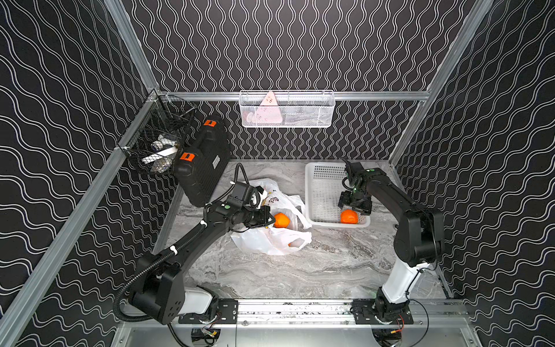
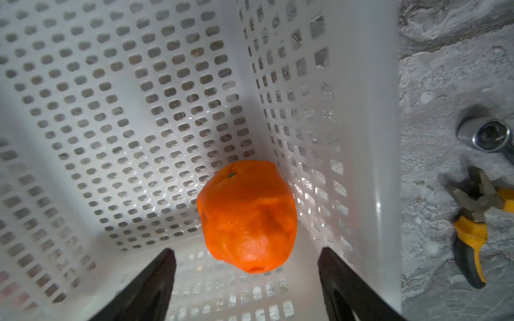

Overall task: Place the oranges into plastic bags & tie knots
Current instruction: Pick up the orange from the basket, then place the orange in the plastic bag.

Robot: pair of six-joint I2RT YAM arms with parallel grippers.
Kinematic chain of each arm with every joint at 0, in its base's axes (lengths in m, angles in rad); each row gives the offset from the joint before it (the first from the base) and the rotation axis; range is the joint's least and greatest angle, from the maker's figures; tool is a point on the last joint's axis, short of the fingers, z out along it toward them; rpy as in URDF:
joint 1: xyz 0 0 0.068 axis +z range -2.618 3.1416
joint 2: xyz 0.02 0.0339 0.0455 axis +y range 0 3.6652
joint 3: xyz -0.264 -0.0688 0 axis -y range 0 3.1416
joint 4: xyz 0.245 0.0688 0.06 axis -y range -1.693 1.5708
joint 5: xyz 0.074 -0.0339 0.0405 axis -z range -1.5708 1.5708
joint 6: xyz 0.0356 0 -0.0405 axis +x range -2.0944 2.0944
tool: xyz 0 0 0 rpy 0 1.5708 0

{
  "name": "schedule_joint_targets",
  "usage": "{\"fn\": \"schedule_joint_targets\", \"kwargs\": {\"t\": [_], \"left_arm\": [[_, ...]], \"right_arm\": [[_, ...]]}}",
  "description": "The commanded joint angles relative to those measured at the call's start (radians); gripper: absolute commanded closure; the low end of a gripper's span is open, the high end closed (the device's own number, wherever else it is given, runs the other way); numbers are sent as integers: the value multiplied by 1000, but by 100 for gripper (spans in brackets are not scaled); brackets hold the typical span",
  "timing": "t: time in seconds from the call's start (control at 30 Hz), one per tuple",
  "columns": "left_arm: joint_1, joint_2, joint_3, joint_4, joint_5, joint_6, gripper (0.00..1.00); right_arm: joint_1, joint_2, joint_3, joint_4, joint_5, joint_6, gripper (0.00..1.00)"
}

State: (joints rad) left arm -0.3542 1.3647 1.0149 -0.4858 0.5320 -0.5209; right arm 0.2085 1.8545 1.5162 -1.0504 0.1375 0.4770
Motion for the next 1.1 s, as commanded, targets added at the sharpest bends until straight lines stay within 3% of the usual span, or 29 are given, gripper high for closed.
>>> {"fn": "schedule_joint_targets", "kwargs": {"t": [0.0,0.23,0.43,0.57,0.67,0.8,0.97,1.07], "left_arm": [[0,-4,6,11,11,13,100],[0,7,30,-11,9,28,100],[0,11,36,-2,13,22,100],[0,19,45,-4,14,24,100],[0,20,53,-4,8,24,100],[1,16,57,8,-5,23,100],[1,27,69,28,18,13,100],[3,24,73,35,22,6,100]], "right_arm": [[0,25,-15,-1,-17,-15,16],[0,96,-13,41,-8,-29,26],[0,74,5,41,22,-39,51],[-1,-7,16,23,13,-53,53],[-1,-103,-1,40,-95,-41,54],[30,-214,-75,164,-373,53,55],[190,-227,-136,420,-570,291,56],[317,-171,-149,615,-626,459,56]]}}
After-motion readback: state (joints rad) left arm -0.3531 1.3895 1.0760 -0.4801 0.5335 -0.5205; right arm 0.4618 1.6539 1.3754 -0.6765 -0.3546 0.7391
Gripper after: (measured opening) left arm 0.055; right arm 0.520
